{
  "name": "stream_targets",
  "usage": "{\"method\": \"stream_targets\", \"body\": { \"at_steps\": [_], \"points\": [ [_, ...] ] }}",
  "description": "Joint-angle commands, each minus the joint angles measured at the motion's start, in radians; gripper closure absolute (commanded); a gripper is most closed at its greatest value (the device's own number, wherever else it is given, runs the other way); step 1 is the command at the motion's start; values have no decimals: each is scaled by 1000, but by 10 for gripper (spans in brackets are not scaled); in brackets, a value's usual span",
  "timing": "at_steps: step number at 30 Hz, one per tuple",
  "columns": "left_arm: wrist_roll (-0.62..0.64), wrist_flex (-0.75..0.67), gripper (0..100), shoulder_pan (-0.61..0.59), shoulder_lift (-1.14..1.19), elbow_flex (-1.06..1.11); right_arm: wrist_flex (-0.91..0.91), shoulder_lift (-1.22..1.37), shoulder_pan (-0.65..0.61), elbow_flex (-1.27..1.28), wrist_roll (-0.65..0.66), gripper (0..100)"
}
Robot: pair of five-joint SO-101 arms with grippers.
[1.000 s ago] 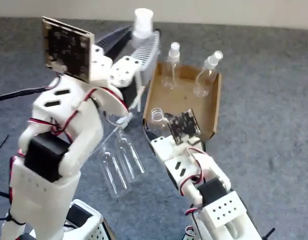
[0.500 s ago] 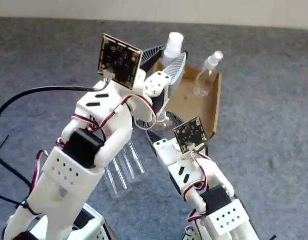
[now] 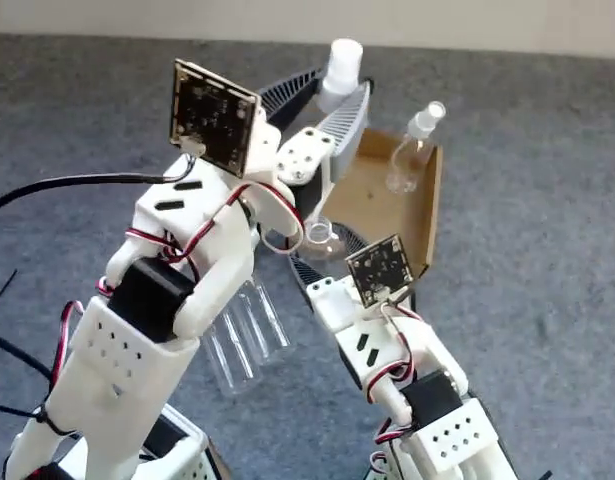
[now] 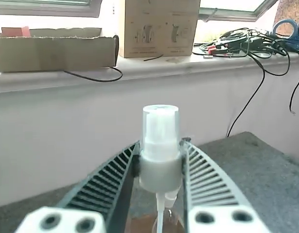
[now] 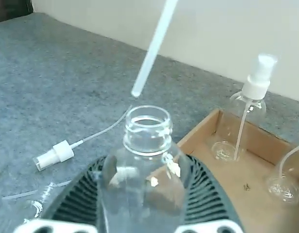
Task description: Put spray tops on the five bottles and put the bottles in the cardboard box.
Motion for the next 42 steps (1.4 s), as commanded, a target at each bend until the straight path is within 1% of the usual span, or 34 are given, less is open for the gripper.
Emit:
{"method": "stream_targets", "body": {
  "at_steps": [1, 7, 13, 18, 21, 23, 26, 29, 33, 35, 38, 42],
  "points": [
    [5, -23, 958, -2, -8, -42, -25, -16, -4, -2, -11, 995],
    [3, -29, 958, -2, -10, 62, -25, -16, -4, -2, -11, 995],
    [3, -31, 958, -2, -16, 120, -25, -16, -4, -2, -11, 995],
    [8, -5, 958, -1, -27, 174, -28, -16, 2, -2, -17, 995],
    [9, 91, 956, -1, -87, 213, -30, -16, 2, -7, -18, 995],
    [8, 123, 954, -1, -142, 252, -31, -16, 2, -7, -18, 995],
    [5, 129, 954, -8, -213, 352, -31, -16, 2, -7, -21, 995],
    [5, 129, 954, -1, -263, 450, -30, -16, 2, -7, -63, 995],
    [5, 129, 954, -1, -289, 503, -28, -16, 2, -7, -66, 995],
    [5, 133, 925, -1, -292, 506, -27, -16, 2, -7, -66, 995],
    [5, 133, 834, -1, -294, 479, -27, -16, 2, -5, -61, 995],
    [5, 184, 822, -5, -294, 381, -27, -16, 2, -4, -61, 995]
  ]
}}
